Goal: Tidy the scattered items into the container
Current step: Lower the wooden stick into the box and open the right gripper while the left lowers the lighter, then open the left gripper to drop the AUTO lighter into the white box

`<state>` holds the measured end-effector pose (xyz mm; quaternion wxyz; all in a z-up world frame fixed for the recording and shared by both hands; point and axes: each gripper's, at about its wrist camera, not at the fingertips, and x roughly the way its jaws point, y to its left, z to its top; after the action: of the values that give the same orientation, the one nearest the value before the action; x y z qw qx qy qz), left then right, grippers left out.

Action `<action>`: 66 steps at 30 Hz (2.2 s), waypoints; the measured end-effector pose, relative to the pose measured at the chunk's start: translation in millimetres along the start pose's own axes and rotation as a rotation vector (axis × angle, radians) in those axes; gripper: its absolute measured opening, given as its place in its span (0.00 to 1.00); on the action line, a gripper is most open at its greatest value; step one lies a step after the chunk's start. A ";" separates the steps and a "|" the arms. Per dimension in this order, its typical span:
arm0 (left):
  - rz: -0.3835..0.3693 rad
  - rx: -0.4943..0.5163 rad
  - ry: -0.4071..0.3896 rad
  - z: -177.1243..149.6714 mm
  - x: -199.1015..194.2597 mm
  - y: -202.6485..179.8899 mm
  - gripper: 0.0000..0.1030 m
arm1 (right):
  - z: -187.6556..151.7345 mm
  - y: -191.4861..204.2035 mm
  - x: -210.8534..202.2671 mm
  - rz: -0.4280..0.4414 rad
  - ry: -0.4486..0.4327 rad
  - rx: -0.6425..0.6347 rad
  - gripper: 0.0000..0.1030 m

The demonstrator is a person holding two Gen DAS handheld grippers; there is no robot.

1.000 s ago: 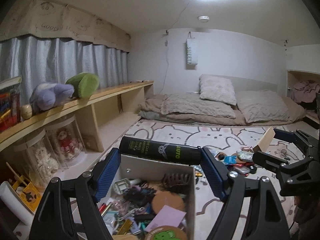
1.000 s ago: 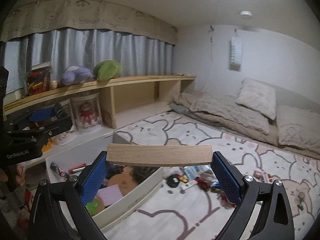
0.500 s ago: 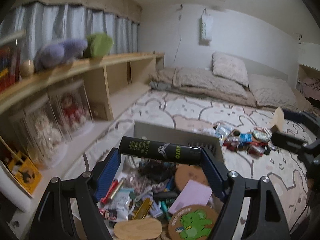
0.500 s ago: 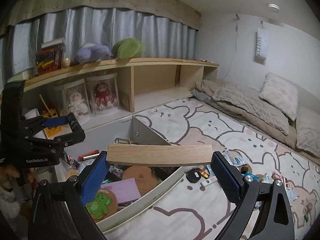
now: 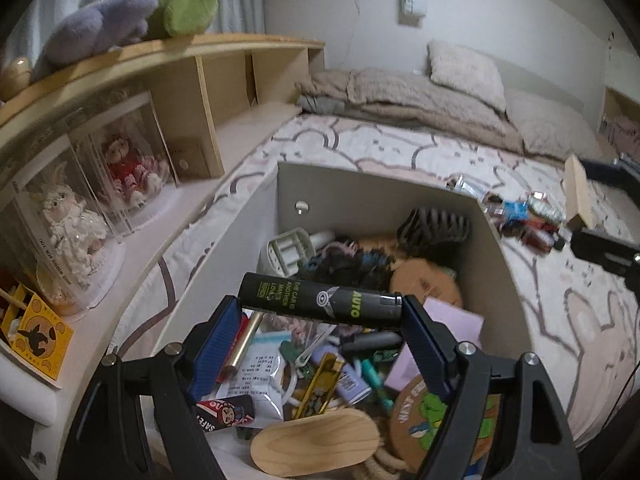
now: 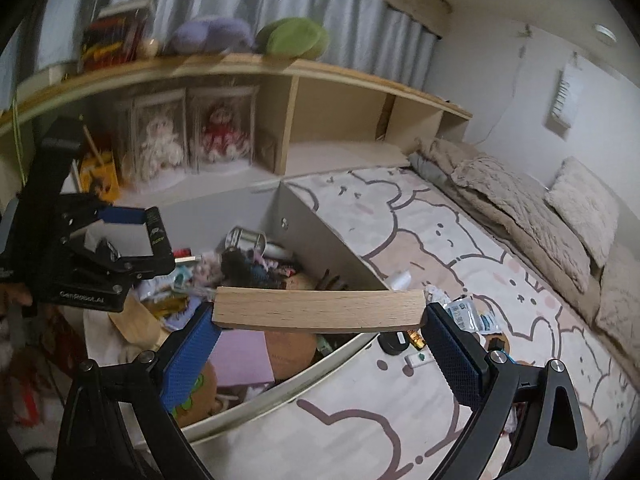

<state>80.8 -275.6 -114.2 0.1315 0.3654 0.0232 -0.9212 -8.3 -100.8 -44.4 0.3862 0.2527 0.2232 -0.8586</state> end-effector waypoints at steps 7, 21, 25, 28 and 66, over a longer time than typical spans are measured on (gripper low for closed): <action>-0.009 0.042 0.095 -4.5 25.9 1.7 0.78 | -0.2 10.3 20.6 0.014 0.068 -0.074 0.97; -0.034 0.090 0.118 0.7 27.5 -3.0 0.78 | 4.4 37.1 70.2 0.076 0.278 -0.380 0.96; -0.047 0.085 0.122 9.9 29.4 -3.9 0.78 | 6.7 39.5 86.3 0.066 0.346 -0.461 0.96; -0.051 0.084 0.127 16.5 31.7 -5.7 0.78 | 8.6 41.3 96.0 0.052 0.387 -0.507 0.97; -0.214 -0.024 0.271 61.6 69.9 -50.2 0.78 | -21.6 8.5 17.3 0.101 0.232 -0.378 1.00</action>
<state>-22.1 -251.5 -119.2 0.0327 0.4800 0.0903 -0.8720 -6.0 -103.0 -73.2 0.4412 0.2836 0.4099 -0.7462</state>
